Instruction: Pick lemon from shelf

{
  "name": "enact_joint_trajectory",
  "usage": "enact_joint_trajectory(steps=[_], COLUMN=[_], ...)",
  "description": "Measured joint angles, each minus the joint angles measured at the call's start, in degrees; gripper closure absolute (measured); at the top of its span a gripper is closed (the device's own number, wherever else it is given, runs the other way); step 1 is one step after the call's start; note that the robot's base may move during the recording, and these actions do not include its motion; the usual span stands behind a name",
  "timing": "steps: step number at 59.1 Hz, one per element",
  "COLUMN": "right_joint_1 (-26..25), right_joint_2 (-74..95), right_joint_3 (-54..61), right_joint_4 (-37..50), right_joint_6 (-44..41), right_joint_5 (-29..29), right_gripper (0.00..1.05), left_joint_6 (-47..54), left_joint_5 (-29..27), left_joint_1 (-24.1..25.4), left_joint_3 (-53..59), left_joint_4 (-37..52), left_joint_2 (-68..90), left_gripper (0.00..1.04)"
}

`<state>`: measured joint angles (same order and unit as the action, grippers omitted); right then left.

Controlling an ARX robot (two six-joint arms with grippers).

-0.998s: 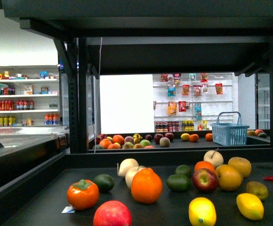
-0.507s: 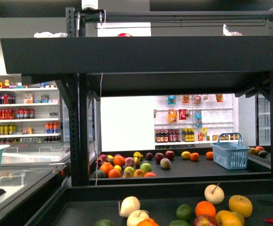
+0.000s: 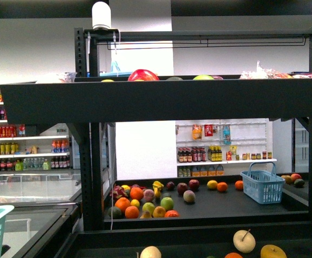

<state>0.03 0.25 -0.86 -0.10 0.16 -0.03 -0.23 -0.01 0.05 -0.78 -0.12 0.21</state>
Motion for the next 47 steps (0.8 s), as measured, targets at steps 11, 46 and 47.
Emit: enact_joint_trajectory(steps=[11, 46, 47], right_joint_1=[0.0, 0.0, 0.0], right_joint_2=[0.0, 0.0, 0.0], right_joint_3=[0.0, 0.0, 0.0], right_joint_4=[0.0, 0.0, 0.0], right_joint_6=[0.0, 0.0, 0.0], right_joint_5=[0.0, 0.0, 0.0], right_gripper=[0.07, 0.07, 0.07], left_joint_6=[0.0, -46.1, -46.8], left_joint_5=[0.0, 27.4, 27.6], left_joint_1=[0.0, 26.4, 26.8], left_joint_3=[0.0, -33.3, -33.8], left_joint_4=[0.0, 9.5, 9.7], left_joint_2=[0.0, 57.0, 57.9], left_gripper=[0.08, 0.08, 0.08])
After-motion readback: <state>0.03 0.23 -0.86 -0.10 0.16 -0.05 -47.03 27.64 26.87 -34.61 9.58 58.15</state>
